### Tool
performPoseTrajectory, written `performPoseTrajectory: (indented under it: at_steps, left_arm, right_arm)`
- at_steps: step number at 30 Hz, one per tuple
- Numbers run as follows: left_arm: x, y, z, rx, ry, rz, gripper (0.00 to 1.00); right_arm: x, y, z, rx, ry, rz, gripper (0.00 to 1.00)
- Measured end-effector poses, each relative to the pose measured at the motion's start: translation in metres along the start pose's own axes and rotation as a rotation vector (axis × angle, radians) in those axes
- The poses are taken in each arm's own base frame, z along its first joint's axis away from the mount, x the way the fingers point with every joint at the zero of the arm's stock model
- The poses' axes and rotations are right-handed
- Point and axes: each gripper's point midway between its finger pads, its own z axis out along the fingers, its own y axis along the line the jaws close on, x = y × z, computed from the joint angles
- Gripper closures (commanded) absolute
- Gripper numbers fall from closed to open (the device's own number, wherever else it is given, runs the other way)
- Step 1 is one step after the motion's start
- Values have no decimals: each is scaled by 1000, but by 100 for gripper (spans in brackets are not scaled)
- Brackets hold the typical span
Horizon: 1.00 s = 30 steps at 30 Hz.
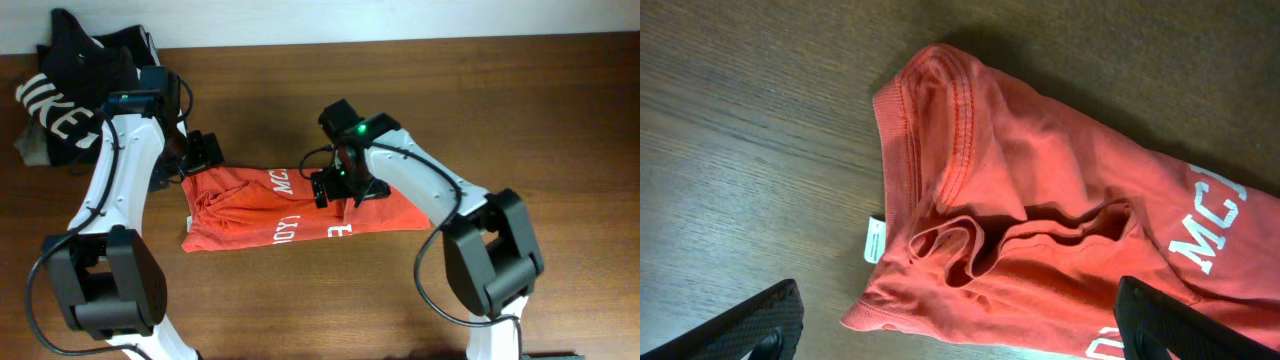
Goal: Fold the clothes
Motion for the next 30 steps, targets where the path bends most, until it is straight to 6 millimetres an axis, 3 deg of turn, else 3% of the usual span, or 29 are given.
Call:
performPoseTrajectory:
  at_steps: [2, 3, 5, 6, 18, 19, 22, 27, 30]
  left_arm:
    - [1, 0, 0, -1, 3, 0, 1]
    - [1, 0, 0, -2, 5, 0, 1]
    - [1, 0, 0, -2, 5, 0, 1]
    - [1, 0, 0, -2, 5, 0, 1]
    - [1, 1, 0, -2, 6, 0, 1]
    - [2, 1, 0, -3, 8, 0, 1]
    - [2, 1, 0, -3, 8, 0, 1]
    - [2, 1, 0, -3, 9, 0, 1]
    - [3, 1, 0, -4, 12, 0, 1]
  right_arm:
    - [2, -8, 14, 56, 20, 55, 27]
    - [1, -12, 17, 78, 18, 78, 33]
    - [-1, -16, 17, 101, 4, 103, 53]
    - [-2, -17, 17, 109, 0, 109, 57]
    - [-7, -17, 17, 113, -22, 116, 55]
    - [-7, -17, 17, 113, -22, 116, 57]
    - [-4, -19, 29, 126, 5, 122, 94]
    - [-2, -21, 29, 137, 16, 138, 96]
    - [-11, -16, 8, 143, 5, 137, 96]
